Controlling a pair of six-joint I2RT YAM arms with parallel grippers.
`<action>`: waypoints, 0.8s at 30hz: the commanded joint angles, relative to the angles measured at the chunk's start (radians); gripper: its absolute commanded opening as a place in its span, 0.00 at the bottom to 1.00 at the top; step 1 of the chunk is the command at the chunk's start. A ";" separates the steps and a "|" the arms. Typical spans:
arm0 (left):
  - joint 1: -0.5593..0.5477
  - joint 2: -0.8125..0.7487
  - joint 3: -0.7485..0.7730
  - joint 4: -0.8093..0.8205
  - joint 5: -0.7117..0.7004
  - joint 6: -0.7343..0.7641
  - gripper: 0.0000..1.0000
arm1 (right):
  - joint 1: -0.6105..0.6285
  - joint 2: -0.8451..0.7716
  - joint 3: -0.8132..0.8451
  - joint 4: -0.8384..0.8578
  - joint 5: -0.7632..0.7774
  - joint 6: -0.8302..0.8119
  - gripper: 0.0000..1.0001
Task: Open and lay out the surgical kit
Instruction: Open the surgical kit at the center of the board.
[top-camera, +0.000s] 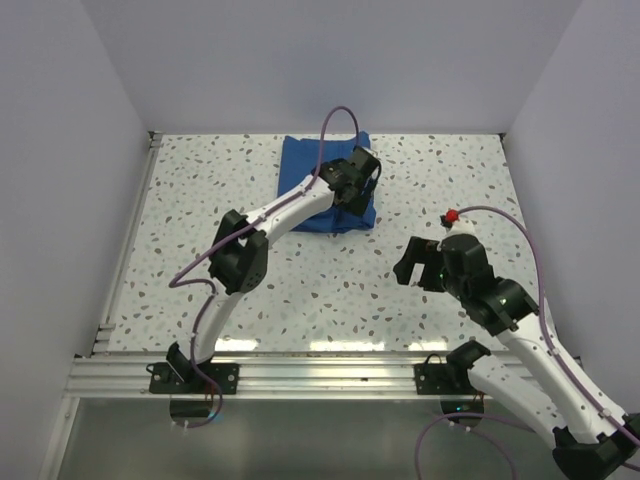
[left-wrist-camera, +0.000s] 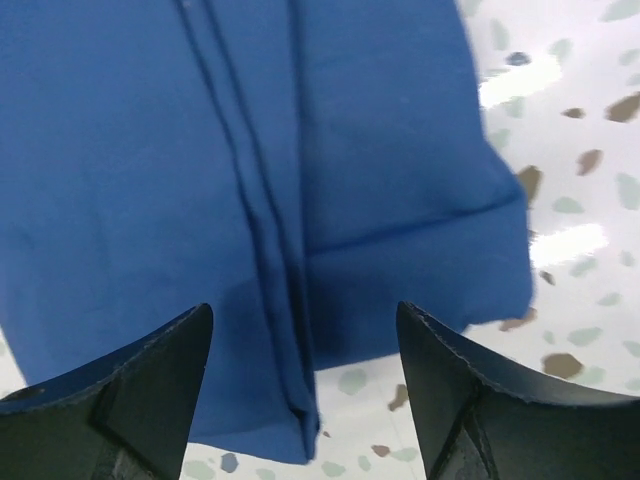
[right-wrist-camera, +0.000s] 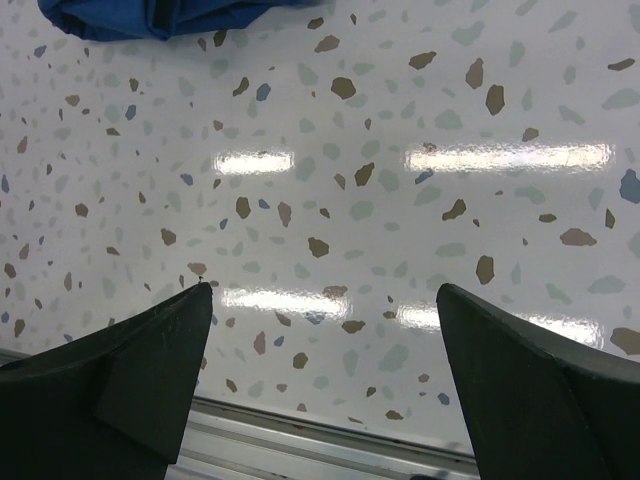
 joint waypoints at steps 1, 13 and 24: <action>0.025 0.018 0.046 -0.055 -0.116 -0.008 0.77 | 0.000 -0.027 -0.001 -0.031 0.032 0.024 0.98; 0.023 0.115 0.072 -0.060 -0.170 0.015 0.51 | 0.002 -0.009 -0.028 -0.016 0.022 0.060 0.99; 0.113 -0.067 0.109 -0.063 -0.181 0.014 0.00 | 0.002 0.061 0.008 0.023 0.037 0.064 0.98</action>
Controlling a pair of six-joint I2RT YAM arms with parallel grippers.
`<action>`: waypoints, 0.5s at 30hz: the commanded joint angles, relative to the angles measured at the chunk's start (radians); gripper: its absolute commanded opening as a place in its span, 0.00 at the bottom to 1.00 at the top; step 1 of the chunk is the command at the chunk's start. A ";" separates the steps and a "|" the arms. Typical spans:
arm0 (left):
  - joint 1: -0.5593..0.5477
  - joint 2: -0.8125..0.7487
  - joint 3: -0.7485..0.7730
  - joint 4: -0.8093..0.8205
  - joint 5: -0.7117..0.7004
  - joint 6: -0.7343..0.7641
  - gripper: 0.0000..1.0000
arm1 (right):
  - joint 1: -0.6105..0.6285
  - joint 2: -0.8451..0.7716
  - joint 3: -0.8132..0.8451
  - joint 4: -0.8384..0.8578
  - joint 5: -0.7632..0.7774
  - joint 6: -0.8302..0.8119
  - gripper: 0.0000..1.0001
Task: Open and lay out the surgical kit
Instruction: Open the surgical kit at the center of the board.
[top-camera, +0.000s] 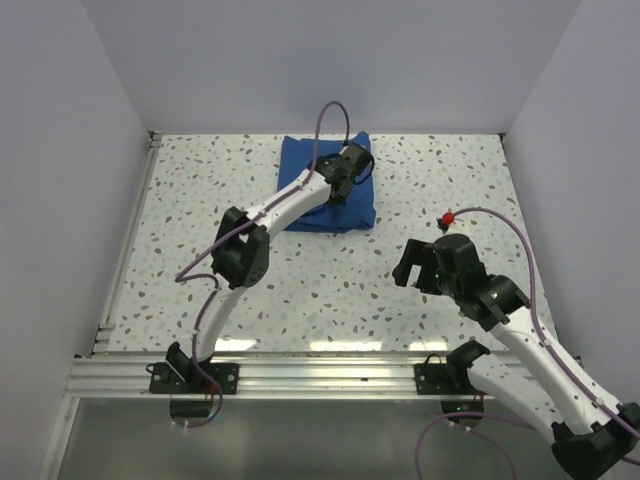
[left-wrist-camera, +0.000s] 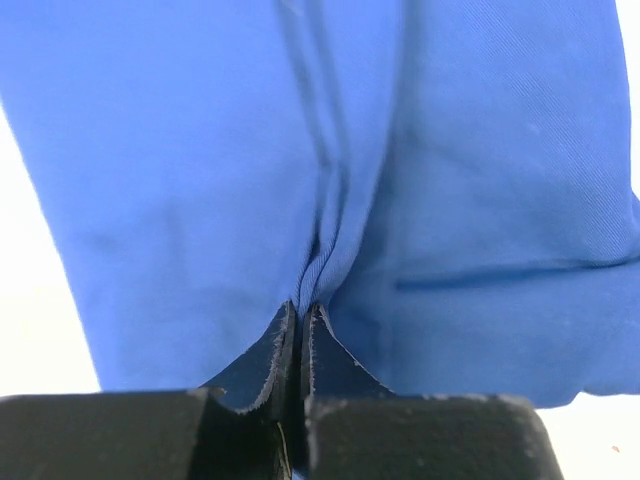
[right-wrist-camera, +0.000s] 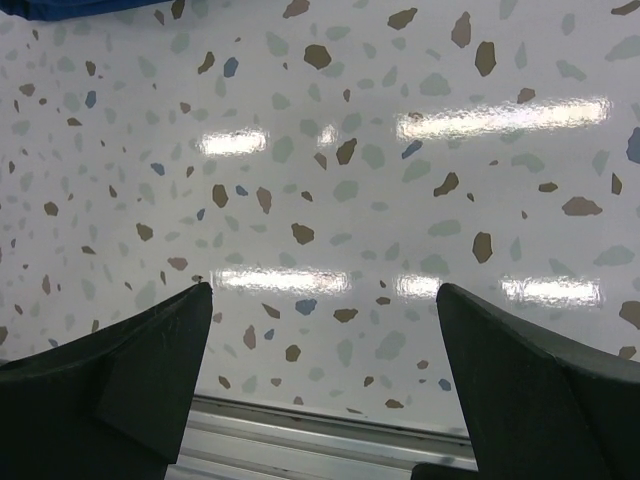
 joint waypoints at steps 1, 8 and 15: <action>0.110 -0.198 -0.016 0.023 -0.017 -0.026 0.00 | -0.001 0.053 0.055 0.056 0.015 0.002 0.98; 0.444 -0.502 -0.437 0.170 0.087 -0.094 0.10 | 0.003 0.440 0.356 0.099 -0.099 -0.096 0.98; 0.617 -0.530 -0.677 0.181 0.167 -0.129 1.00 | 0.037 0.930 0.839 0.035 -0.146 -0.144 0.98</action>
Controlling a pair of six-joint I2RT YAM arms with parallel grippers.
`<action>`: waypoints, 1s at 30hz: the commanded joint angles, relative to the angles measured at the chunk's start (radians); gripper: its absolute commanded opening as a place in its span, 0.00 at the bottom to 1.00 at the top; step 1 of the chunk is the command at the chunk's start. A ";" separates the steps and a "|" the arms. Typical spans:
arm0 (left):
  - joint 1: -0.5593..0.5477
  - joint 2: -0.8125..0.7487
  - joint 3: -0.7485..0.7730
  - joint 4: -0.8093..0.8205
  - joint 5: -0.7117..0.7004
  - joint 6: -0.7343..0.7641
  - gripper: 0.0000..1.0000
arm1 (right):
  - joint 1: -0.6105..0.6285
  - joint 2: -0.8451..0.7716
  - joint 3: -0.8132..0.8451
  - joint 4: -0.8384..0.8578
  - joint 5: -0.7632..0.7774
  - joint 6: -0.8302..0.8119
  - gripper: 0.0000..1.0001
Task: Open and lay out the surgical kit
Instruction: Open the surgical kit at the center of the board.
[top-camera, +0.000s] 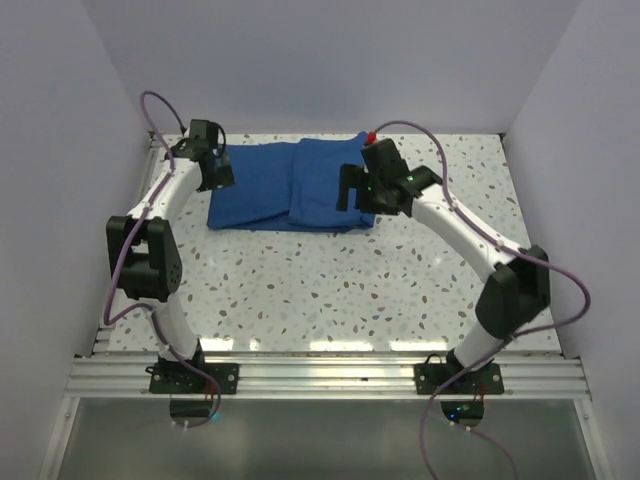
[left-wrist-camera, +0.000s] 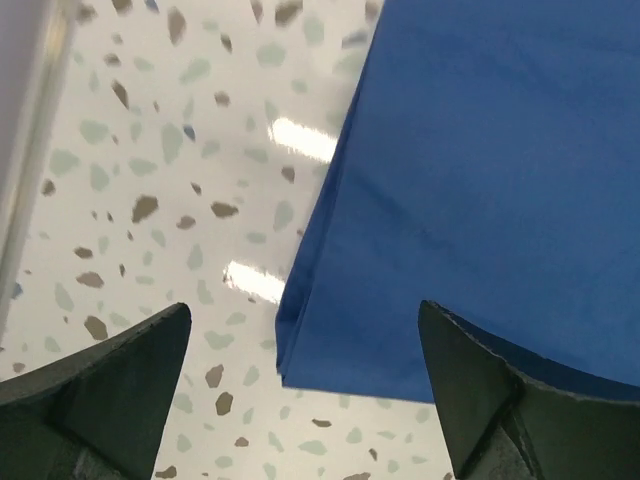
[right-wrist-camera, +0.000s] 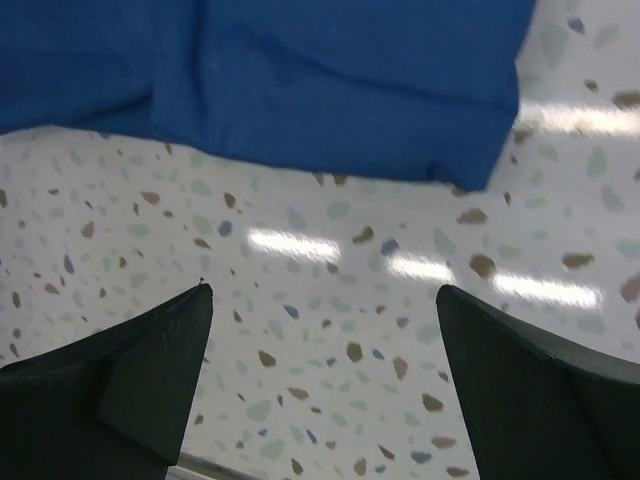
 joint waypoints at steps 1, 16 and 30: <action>0.006 0.004 -0.118 0.030 0.094 -0.018 1.00 | 0.031 0.250 0.267 -0.038 -0.059 -0.046 0.98; 0.064 0.081 -0.249 0.108 0.288 -0.052 0.99 | 0.102 0.978 1.112 -0.135 -0.113 0.049 0.98; 0.090 0.136 -0.270 0.128 0.331 -0.038 0.00 | 0.111 1.087 1.110 -0.213 -0.061 -0.008 0.00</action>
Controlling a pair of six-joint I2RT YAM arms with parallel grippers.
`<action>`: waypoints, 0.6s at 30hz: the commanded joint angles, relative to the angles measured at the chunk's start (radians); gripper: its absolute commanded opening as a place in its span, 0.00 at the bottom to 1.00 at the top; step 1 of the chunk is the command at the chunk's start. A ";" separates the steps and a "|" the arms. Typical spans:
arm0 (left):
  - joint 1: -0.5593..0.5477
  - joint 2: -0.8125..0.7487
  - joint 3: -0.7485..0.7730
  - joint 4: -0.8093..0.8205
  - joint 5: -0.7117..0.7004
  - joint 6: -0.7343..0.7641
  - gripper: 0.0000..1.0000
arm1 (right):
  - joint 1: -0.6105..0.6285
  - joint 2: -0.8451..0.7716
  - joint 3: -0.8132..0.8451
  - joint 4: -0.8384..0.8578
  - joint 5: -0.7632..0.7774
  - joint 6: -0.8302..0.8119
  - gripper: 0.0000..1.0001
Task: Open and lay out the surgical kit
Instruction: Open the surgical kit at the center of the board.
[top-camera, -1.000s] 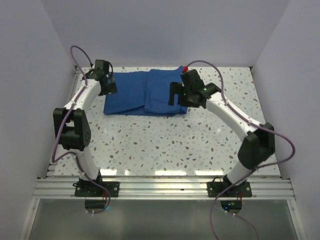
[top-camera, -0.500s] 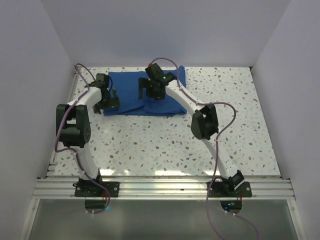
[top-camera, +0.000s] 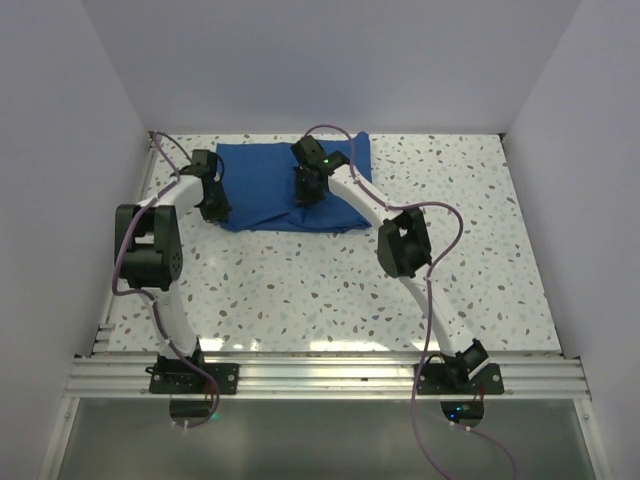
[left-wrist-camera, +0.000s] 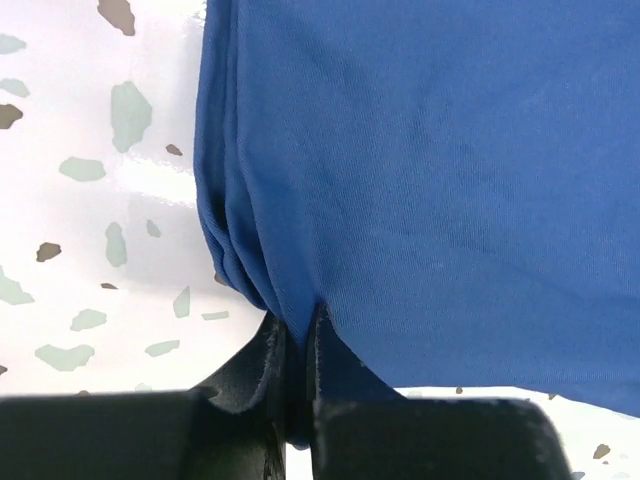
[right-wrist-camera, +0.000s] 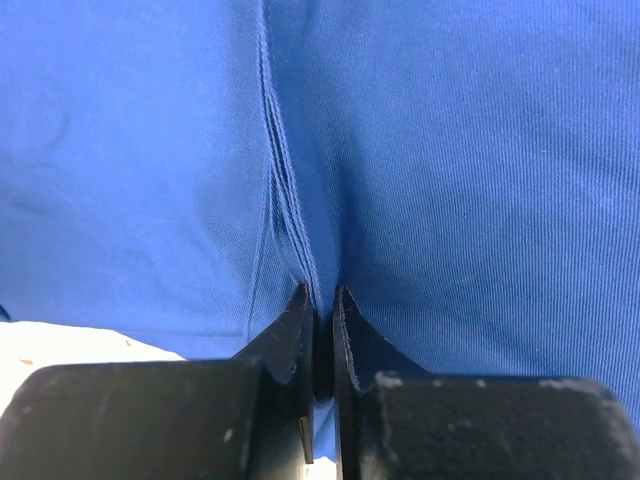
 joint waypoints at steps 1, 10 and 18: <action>0.015 0.044 -0.002 0.004 -0.017 0.009 0.00 | 0.005 -0.019 -0.050 -0.037 0.002 -0.042 0.00; 0.019 0.079 0.060 -0.039 -0.105 0.022 0.00 | -0.221 -0.536 -0.575 0.019 0.203 -0.076 0.00; 0.021 0.052 0.061 -0.065 -0.129 0.029 0.00 | -0.486 -0.812 -0.953 0.058 0.361 -0.147 0.00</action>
